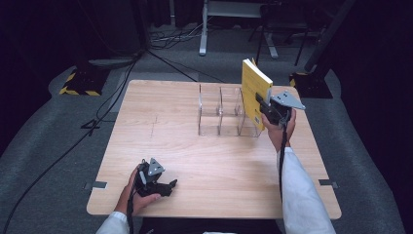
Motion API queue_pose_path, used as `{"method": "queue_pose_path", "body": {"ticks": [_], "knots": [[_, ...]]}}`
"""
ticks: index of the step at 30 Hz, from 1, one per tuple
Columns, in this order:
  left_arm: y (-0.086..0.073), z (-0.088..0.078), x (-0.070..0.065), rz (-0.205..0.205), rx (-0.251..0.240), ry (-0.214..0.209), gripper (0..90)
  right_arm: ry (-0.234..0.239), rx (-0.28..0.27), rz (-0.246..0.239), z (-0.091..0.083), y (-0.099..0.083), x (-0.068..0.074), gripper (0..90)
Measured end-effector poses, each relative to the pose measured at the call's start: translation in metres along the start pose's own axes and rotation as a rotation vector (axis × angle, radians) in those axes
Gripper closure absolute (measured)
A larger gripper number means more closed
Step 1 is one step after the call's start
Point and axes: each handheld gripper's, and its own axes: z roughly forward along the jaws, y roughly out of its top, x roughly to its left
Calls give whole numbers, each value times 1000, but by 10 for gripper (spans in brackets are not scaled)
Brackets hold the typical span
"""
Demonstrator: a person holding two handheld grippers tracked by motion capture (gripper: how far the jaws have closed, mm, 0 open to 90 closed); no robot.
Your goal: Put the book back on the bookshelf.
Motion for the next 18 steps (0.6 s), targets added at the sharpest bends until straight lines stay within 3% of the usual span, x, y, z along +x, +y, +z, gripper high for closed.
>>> {"method": "queue_pose_path", "body": {"ticks": [8,18], "knots": [[0,0,0,6,0,4,148,-16,-2,17,13,-14,2,760],[0,0,0,9,0,4,152,10,-9,29,21,-27,4,759]]}}
